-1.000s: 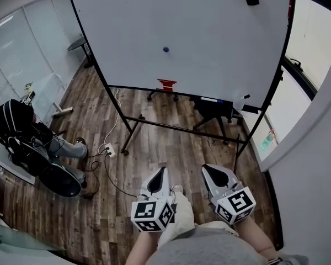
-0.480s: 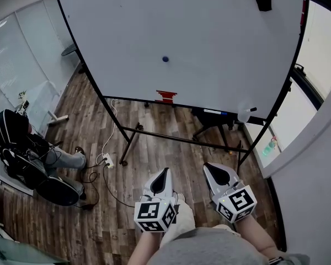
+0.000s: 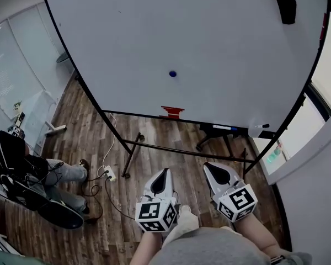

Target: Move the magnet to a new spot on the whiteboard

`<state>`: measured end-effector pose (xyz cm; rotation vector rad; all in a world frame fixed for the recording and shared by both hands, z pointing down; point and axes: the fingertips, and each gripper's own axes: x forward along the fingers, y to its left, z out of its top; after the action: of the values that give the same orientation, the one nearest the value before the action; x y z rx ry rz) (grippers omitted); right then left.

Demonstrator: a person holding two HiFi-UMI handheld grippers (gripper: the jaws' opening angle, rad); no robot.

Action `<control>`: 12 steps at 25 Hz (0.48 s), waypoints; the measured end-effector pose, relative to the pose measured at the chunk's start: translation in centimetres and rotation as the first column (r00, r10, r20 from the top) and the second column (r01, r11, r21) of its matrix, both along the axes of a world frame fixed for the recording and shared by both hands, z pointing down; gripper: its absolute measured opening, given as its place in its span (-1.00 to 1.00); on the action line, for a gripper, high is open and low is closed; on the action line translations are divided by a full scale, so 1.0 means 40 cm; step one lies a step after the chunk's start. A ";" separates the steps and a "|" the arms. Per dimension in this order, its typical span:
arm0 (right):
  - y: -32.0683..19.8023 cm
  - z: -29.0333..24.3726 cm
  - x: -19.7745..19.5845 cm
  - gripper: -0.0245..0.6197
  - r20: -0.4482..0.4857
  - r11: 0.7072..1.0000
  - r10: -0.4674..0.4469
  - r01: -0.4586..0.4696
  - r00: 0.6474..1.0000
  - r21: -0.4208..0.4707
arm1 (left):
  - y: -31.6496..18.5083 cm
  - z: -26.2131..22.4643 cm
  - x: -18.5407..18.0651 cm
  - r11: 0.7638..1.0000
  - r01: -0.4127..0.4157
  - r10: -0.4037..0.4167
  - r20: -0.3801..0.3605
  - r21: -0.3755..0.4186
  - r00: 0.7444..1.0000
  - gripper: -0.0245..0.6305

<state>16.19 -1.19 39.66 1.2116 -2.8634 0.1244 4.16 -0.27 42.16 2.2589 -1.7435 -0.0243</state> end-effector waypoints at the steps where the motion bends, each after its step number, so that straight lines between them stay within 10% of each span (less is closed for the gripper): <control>1: -0.020 -0.002 -0.010 -0.93 -0.002 1.000 0.002 -0.002 1.000 -0.001 | -0.023 -0.003 -0.010 1.000 -0.002 0.002 0.001 0.001 1.000 -0.91; 12: -0.251 -0.008 -0.089 -0.93 -0.011 0.999 0.036 -0.036 0.999 0.008 | -0.297 -0.030 -0.076 0.998 -0.045 0.044 0.027 0.035 0.999 -0.91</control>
<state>12.64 -11.24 39.35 1.2618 -2.8358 0.1074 1.12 -12.16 40.95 2.3323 -1.7190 -0.0158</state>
